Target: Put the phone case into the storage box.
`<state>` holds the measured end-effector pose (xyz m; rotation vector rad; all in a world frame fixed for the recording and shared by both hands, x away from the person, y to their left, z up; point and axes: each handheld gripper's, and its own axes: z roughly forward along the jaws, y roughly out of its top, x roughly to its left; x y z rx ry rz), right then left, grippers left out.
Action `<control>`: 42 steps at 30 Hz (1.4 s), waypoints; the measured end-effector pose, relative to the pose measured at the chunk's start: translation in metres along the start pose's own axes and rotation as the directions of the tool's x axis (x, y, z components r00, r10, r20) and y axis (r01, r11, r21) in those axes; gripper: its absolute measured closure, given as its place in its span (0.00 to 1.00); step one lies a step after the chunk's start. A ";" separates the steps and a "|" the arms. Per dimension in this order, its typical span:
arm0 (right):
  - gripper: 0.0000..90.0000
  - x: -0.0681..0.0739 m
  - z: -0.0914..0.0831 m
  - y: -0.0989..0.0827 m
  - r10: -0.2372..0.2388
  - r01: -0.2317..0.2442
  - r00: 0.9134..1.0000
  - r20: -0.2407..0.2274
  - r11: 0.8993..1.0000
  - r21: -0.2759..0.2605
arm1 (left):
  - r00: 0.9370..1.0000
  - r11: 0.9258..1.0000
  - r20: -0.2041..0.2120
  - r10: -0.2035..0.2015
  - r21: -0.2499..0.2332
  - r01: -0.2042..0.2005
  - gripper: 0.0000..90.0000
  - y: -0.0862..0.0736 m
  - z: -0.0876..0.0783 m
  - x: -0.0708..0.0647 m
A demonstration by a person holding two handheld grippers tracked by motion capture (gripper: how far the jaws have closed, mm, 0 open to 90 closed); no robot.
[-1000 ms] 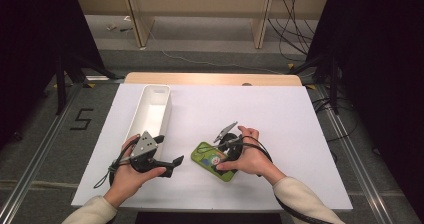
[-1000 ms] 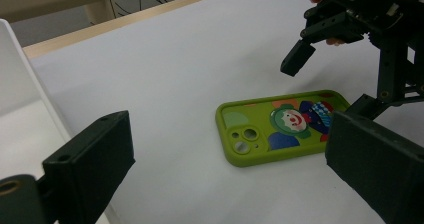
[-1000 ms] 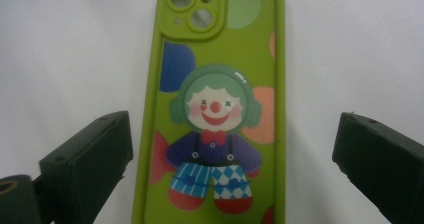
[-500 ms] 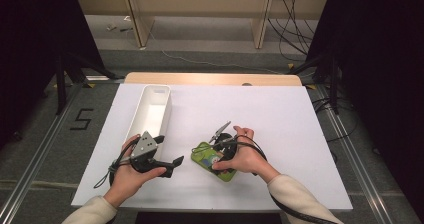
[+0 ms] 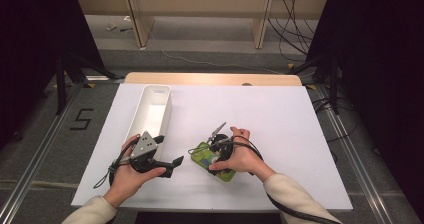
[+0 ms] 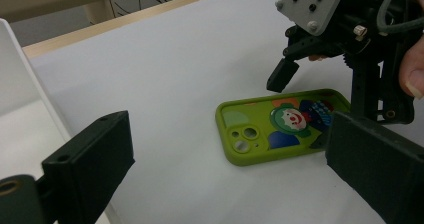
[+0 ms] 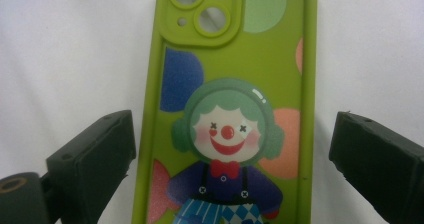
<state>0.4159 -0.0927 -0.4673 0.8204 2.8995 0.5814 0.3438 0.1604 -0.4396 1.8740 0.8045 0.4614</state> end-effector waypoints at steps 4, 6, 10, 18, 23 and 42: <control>0.07 -0.001 0.002 0.000 -0.001 0.001 1.000 -0.003 1.000 0.003 | 1.000 1.000 0.000 0.000 0.002 0.000 0.05 0.000 0.000 0.000; 0.07 -0.001 0.003 0.000 0.004 -0.004 1.000 -0.002 1.000 0.001 | 1.000 1.000 0.000 0.001 0.002 -0.001 0.05 0.000 0.000 0.000; 0.08 -0.001 0.005 0.000 0.005 -0.005 1.000 -0.006 1.000 0.008 | 1.000 1.000 0.000 0.000 0.000 0.000 0.05 0.000 0.000 0.000; 0.08 -0.001 0.006 0.002 0.009 -0.009 1.000 -0.005 1.000 0.010 | 1.000 1.000 0.001 0.001 0.003 -0.001 0.05 0.000 0.000 0.000; 0.08 0.000 0.007 0.001 -0.002 0.002 1.000 0.001 1.000 0.014 | 1.000 1.000 0.000 0.002 0.003 -0.002 0.05 0.000 0.000 0.000; 0.11 0.005 0.007 0.004 -0.031 0.030 0.999 0.033 0.999 0.037 | 1.000 1.000 0.001 0.003 0.002 -0.003 0.05 0.000 0.000 0.001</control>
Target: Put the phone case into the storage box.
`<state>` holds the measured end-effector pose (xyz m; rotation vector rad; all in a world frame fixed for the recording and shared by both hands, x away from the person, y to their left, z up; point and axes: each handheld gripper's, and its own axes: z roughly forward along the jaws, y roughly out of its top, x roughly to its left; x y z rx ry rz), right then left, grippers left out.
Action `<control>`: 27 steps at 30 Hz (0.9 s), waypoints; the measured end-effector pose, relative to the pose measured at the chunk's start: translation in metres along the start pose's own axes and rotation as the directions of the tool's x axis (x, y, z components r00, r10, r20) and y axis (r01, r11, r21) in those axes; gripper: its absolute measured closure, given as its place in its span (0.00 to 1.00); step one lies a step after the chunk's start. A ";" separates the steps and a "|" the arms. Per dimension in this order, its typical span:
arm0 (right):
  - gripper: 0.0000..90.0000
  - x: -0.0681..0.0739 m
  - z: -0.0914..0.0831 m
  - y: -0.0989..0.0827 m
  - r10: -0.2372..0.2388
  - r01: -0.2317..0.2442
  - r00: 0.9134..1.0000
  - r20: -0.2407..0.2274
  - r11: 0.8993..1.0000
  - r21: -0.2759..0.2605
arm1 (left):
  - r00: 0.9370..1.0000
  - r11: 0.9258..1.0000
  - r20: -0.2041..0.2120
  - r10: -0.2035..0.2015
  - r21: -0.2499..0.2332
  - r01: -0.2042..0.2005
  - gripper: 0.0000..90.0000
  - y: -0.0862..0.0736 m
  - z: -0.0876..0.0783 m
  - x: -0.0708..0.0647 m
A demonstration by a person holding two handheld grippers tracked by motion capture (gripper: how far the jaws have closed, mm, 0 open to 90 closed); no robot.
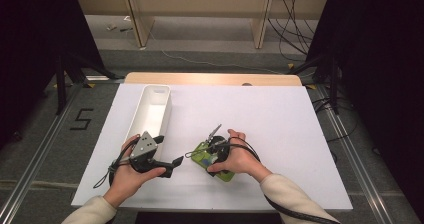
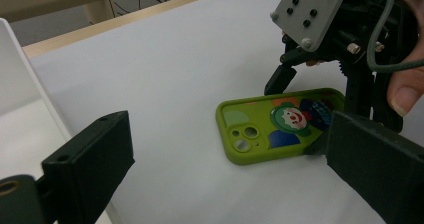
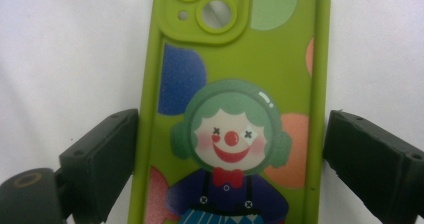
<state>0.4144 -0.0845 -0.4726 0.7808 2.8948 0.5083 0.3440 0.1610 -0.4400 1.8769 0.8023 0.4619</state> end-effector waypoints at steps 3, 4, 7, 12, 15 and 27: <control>0.13 0.001 -0.001 0.000 0.004 -0.004 1.000 -0.002 1.000 0.005 | 1.000 1.000 0.000 0.000 0.001 0.000 0.05 0.000 0.000 0.000; 0.13 0.001 -0.001 0.000 0.003 -0.003 1.000 -0.002 1.000 0.004 | 1.000 1.000 0.001 0.000 0.002 0.000 0.05 0.000 0.000 0.000; 0.14 0.001 -0.001 0.000 0.004 -0.004 1.000 -0.003 1.000 0.005 | 1.000 1.000 0.001 0.000 0.002 0.000 0.05 0.000 0.000 0.000; 0.16 0.002 -0.002 0.001 0.006 -0.006 1.000 -0.002 1.000 0.006 | 1.000 1.000 0.000 0.000 0.000 0.000 0.05 0.000 0.000 0.000; 0.17 0.002 -0.002 0.001 0.010 -0.010 1.000 -0.003 1.000 0.005 | 1.000 1.000 0.000 0.000 0.000 0.000 0.05 0.000 0.000 0.000; 0.18 0.002 -0.002 0.000 0.027 -0.027 1.000 0.005 1.000 -0.001 | 1.000 1.000 0.001 0.001 0.000 -0.001 0.05 0.000 0.000 0.000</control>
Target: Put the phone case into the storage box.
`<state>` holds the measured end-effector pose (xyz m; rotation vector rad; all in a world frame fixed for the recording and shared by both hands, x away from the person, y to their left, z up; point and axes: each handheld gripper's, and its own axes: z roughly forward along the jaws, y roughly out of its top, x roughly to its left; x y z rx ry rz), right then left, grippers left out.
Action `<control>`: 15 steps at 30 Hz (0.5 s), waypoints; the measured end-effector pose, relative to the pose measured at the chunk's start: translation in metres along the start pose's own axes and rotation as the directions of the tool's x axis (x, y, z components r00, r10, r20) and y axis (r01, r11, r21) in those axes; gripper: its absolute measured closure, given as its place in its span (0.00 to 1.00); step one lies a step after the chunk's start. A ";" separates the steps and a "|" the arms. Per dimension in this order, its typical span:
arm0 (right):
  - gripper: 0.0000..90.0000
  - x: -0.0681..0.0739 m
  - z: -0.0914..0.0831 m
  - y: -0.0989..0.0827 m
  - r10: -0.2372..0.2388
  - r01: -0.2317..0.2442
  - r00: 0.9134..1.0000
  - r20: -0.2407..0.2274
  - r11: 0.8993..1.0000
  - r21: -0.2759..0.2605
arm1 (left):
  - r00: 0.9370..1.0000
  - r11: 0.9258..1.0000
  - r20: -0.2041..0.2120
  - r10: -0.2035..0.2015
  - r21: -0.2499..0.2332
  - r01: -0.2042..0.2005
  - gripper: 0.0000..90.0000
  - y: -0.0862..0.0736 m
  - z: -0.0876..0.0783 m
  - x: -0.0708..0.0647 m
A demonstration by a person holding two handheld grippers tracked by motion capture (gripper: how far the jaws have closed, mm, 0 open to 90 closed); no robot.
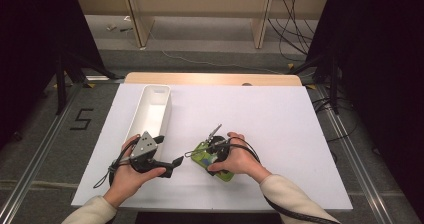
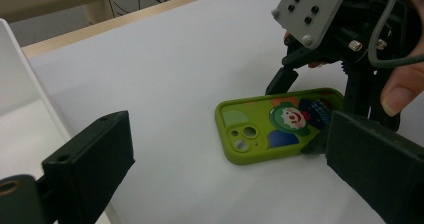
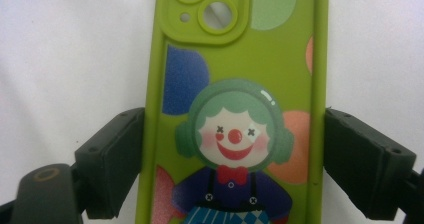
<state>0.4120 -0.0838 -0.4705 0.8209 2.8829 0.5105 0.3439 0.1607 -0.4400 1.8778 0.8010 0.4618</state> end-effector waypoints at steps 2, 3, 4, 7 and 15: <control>0.18 0.000 0.000 0.000 -0.001 0.001 1.000 0.001 1.000 -0.002 | 1.000 1.000 0.001 0.000 0.000 0.000 0.05 0.000 0.000 0.000; 0.18 0.000 0.000 0.000 0.000 0.000 1.000 0.001 1.000 -0.004 | 1.000 1.000 0.001 0.001 0.000 -0.001 0.05 0.000 0.000 0.000; 0.18 -0.001 0.000 0.000 0.001 -0.001 1.000 0.001 1.000 -0.004 | 1.000 1.000 0.001 0.001 0.000 -0.001 0.05 0.000 0.000 0.000; 0.19 -0.001 0.000 0.000 0.007 -0.007 1.000 0.001 1.000 -0.003 | 1.000 1.000 0.001 0.000 0.001 0.000 0.05 0.000 0.000 0.000; 0.19 -0.002 -0.001 -0.001 0.017 -0.017 1.000 -0.007 1.000 -0.014 | 1.000 1.000 0.000 0.003 0.000 -0.003 0.05 0.000 0.000 0.000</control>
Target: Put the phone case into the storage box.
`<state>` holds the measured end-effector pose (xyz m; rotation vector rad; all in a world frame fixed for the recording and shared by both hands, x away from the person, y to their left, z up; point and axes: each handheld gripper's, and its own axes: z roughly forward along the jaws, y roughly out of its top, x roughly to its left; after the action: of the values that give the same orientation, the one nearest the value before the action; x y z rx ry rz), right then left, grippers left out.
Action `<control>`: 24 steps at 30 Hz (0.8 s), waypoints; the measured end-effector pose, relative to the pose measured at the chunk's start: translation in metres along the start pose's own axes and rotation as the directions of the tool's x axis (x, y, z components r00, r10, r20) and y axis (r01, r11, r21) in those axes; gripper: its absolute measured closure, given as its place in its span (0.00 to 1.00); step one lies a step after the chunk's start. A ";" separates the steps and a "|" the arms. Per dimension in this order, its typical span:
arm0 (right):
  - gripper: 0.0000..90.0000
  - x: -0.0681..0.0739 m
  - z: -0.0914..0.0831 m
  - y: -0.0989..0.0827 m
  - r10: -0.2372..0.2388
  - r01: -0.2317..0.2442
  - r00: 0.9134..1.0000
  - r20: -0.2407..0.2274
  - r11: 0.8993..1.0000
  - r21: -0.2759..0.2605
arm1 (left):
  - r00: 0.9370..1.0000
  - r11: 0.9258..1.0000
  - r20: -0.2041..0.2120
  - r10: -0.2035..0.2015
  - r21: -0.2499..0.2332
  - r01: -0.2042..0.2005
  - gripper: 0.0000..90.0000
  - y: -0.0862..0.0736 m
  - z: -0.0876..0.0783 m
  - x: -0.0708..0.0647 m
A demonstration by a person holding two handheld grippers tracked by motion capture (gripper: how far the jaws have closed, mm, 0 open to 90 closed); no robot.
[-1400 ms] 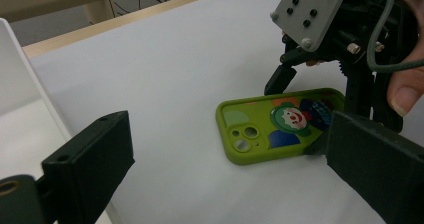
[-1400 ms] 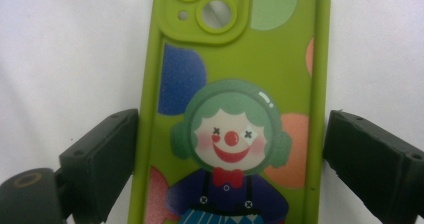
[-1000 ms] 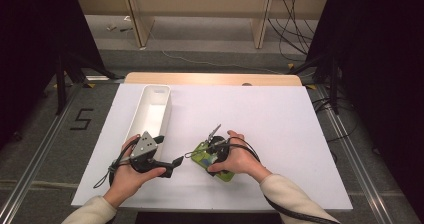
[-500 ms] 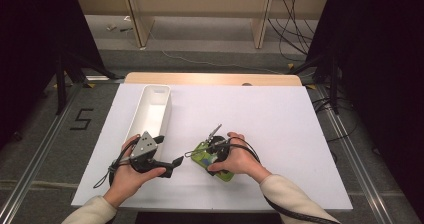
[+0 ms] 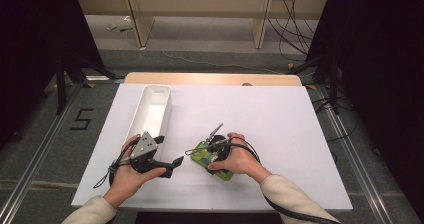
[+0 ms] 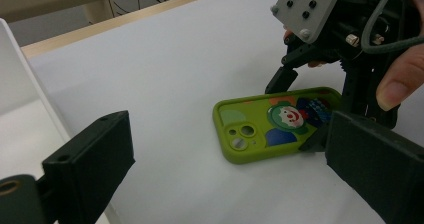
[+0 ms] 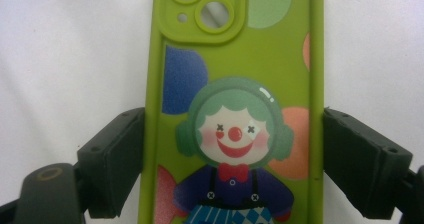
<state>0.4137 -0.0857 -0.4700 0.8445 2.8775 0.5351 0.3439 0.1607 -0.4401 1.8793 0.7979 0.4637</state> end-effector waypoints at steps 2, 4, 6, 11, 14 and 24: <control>0.19 0.000 0.000 0.000 0.007 -0.007 1.000 -0.006 1.000 -0.002 | 1.000 1.000 0.000 0.000 0.000 0.000 0.05 0.000 0.000 0.000; 0.19 -0.001 -0.001 0.000 0.011 -0.011 1.000 -0.008 1.000 -0.002 | 1.000 1.000 0.001 -0.003 0.001 0.003 0.05 0.000 0.000 0.000; 0.19 -0.002 -0.001 0.000 0.012 -0.012 1.000 -0.016 1.000 -0.007 | 1.000 1.000 0.001 -0.002 0.000 0.002 0.05 0.000 0.000 0.000; 0.19 -0.004 -0.003 -0.001 0.010 -0.011 1.000 -0.021 1.000 -0.017 | 1.000 1.000 0.003 -0.002 0.000 0.002 0.06 0.000 0.000 0.000; 0.19 -0.006 -0.006 -0.001 0.008 -0.009 1.000 -0.021 0.999 -0.036 | 1.000 1.000 0.003 -0.004 0.001 0.004 0.06 0.000 0.000 0.000; 0.19 -0.012 -0.017 -0.002 0.019 -0.021 1.000 -0.013 0.993 -0.113 | 1.000 1.000 0.002 -0.008 -0.001 0.008 0.06 0.000 0.000 0.000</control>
<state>0.4198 -0.0993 -0.4555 0.8560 2.8212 0.6996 0.3440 0.1610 -0.4402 1.8752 0.8033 0.4568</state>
